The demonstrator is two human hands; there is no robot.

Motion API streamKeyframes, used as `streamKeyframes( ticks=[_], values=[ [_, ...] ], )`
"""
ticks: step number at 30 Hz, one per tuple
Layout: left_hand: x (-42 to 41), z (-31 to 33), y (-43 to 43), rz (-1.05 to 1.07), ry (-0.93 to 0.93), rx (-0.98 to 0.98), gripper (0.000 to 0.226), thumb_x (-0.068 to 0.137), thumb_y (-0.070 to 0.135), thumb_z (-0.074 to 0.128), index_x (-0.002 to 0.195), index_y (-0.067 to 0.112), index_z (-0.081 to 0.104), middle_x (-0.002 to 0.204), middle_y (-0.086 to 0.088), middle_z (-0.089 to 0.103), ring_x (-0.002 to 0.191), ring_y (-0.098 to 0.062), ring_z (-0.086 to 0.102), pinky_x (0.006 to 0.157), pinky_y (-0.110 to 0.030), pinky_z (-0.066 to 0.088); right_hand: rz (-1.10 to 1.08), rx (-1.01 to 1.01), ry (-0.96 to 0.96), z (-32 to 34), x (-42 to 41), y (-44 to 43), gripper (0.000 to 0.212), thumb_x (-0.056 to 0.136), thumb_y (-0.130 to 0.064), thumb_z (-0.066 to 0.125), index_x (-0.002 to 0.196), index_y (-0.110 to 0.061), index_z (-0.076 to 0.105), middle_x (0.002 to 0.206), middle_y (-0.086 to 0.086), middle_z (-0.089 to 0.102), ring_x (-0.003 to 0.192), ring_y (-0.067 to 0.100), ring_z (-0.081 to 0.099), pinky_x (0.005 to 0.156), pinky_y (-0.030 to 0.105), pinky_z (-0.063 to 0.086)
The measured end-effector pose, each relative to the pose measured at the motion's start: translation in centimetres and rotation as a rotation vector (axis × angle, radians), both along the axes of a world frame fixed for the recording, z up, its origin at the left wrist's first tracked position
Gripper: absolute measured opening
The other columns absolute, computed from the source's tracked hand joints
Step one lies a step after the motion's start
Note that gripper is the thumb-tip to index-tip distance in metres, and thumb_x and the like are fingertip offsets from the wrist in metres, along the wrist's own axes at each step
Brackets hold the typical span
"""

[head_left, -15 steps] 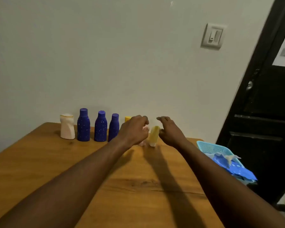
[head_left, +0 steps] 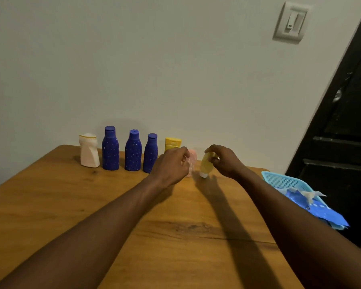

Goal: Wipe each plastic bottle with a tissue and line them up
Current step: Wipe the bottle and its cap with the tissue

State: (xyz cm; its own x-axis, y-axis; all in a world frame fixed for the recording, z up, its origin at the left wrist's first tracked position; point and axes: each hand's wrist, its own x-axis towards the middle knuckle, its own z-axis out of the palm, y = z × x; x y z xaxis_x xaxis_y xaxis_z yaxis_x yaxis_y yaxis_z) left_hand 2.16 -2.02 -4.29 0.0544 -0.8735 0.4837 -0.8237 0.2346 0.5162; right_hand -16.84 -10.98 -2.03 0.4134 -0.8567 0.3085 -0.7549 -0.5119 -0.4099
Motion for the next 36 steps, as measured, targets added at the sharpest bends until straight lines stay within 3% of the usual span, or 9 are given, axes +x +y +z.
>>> streamKeyframes(
  ticks=[6, 15, 19, 27, 32, 36],
  values=[
    [-1.3, 2.9, 4.3, -0.021, 0.081, 0.028, 0.033, 0.098, 0.022, 0.065, 0.131, 0.019, 0.065, 0.125, -0.001, 0.07, 0.102, -0.013, 0.066, 0.09, -0.038, 0.061, 0.061, -0.027, 0.011, 3.4, -2.0, 5.5, 0.027, 0.098, -0.008, 0.057, 0.124, -0.013, 0.062, 0.129, 0.006, 0.062, 0.109, 0.023, 0.057, 0.082, 0.024, 0.042],
    [-5.8, 5.3, 12.9, -0.112, 0.165, 0.124, 0.058, 0.098, 0.033, 0.069, 0.15, 0.013, 0.052, 0.137, -0.007, 0.063, 0.113, -0.014, 0.059, 0.089, -0.026, 0.045, 0.151, -0.055, 0.049, 6.1, -4.8, 16.4, 0.027, 0.097, -0.009, 0.058, 0.123, -0.012, 0.063, 0.128, 0.005, 0.063, 0.107, 0.021, 0.058, 0.084, 0.025, 0.045],
    [-6.8, 5.4, 16.1, -0.121, 0.17, 0.134, 0.054, 0.099, 0.032, 0.068, 0.148, 0.012, 0.055, 0.137, -0.007, 0.065, 0.107, -0.009, 0.055, 0.085, -0.023, 0.042, 0.157, -0.04, 0.042, 6.1, -5.3, 20.0, 0.026, 0.097, -0.009, 0.059, 0.123, -0.013, 0.063, 0.127, 0.006, 0.063, 0.106, 0.02, 0.058, 0.084, 0.025, 0.046],
    [-7.4, 3.8, 19.6, -0.139, 0.194, 0.189, 0.041, 0.1, 0.028, 0.067, 0.138, 0.012, 0.064, 0.13, -0.007, 0.069, 0.105, -0.011, 0.059, 0.085, -0.025, 0.045, 0.16, -0.025, 0.045, 4.4, -4.9, 24.1, 0.025, 0.097, -0.008, 0.06, 0.12, -0.015, 0.065, 0.124, 0.004, 0.064, 0.101, 0.014, 0.055, 0.08, 0.021, 0.042],
    [-7.5, 3.4, 20.6, -0.16, 0.212, 0.219, 0.036, 0.1, 0.023, 0.067, 0.134, 0.011, 0.067, 0.127, -0.007, 0.07, 0.109, -0.014, 0.062, 0.086, -0.025, 0.045, 0.16, 0.002, 0.039, 3.2, -4.8, 24.8, 0.025, 0.096, -0.009, 0.061, 0.119, -0.016, 0.065, 0.124, 0.004, 0.064, 0.108, 0.019, 0.058, 0.083, 0.023, 0.045],
    [-7.4, 2.7, 20.7, -0.139, 0.213, 0.261, 0.035, 0.099, 0.024, 0.069, 0.131, 0.01, 0.068, 0.127, -0.008, 0.071, 0.101, -0.011, 0.06, 0.072, -0.014, 0.042, 0.161, 0.013, 0.064, 2.4, -4.7, 24.9, 0.025, 0.095, -0.008, 0.062, 0.119, -0.017, 0.065, 0.124, 0.004, 0.065, 0.108, 0.019, 0.059, 0.087, 0.026, 0.049]
  ],
)
